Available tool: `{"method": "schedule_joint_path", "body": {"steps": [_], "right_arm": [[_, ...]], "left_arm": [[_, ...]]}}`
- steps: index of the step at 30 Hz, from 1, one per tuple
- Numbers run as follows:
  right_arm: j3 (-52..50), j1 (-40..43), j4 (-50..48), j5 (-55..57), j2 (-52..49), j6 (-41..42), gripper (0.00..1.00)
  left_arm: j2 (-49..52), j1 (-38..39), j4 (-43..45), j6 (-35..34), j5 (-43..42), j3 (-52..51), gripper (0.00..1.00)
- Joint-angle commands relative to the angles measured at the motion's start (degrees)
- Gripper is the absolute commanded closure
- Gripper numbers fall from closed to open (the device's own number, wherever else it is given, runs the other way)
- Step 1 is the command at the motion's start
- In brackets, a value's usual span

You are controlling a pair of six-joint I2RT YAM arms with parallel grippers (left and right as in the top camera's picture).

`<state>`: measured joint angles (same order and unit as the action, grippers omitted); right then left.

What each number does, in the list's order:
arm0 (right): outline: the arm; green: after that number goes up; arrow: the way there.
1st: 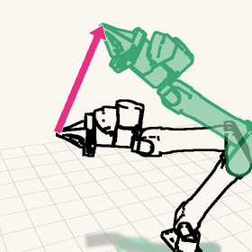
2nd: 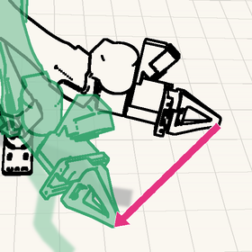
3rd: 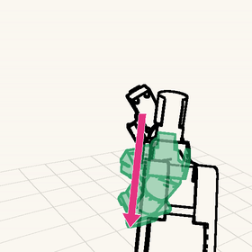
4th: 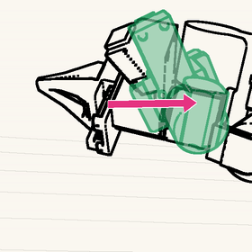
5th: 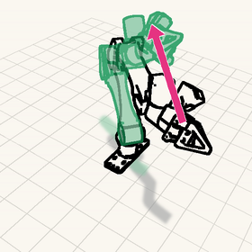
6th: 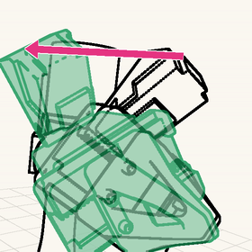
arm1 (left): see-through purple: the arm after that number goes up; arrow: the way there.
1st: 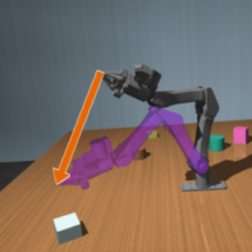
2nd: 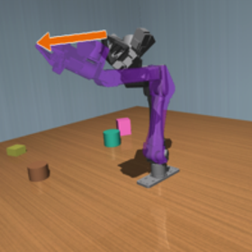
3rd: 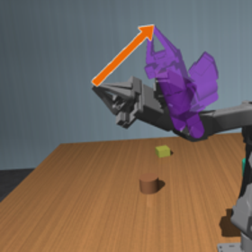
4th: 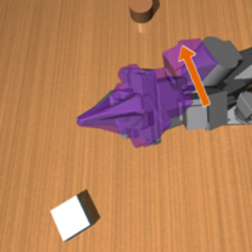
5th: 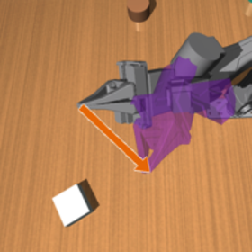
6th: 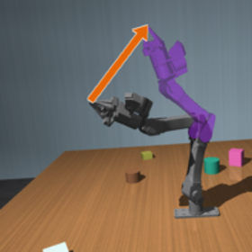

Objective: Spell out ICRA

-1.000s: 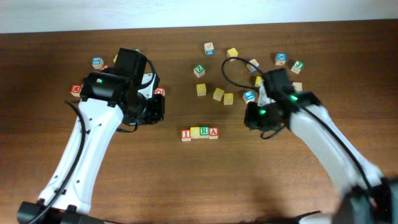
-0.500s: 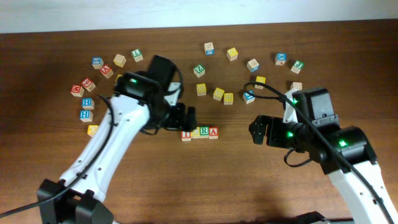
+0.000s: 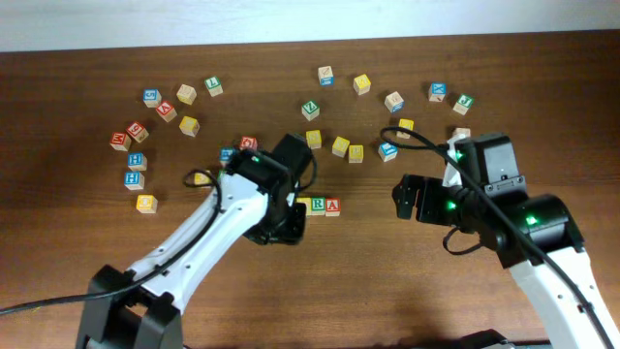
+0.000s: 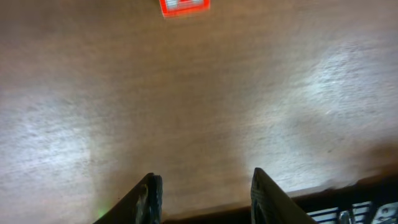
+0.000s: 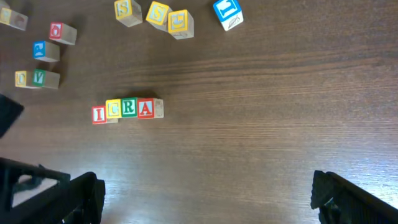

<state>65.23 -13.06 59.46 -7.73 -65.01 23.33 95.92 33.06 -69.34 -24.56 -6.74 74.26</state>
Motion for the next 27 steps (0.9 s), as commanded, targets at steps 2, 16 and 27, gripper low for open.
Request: {"method": "schedule_joint_path", "body": {"steps": [2, 16, 27], "right_arm": [[0.5, 0.0, -1.4, 0.7, -1.8, -0.6, 0.02], [0.4, 0.0, -4.4, 1.0, -4.9, -2.2, 0.02], [0.4, 0.0, -5.8, 0.4, -15.9, -2.1, 0.01]], "left_arm": [[0.0, 4.0, 1.9, -3.8, -0.4, -1.6, 0.64], [0.0, 6.8, 5.4, -15.9, 5.7, -13.9, 1.00], [0.0, 8.7, 11.7, -12.7, 4.6, -14.3, 1.00]]}}
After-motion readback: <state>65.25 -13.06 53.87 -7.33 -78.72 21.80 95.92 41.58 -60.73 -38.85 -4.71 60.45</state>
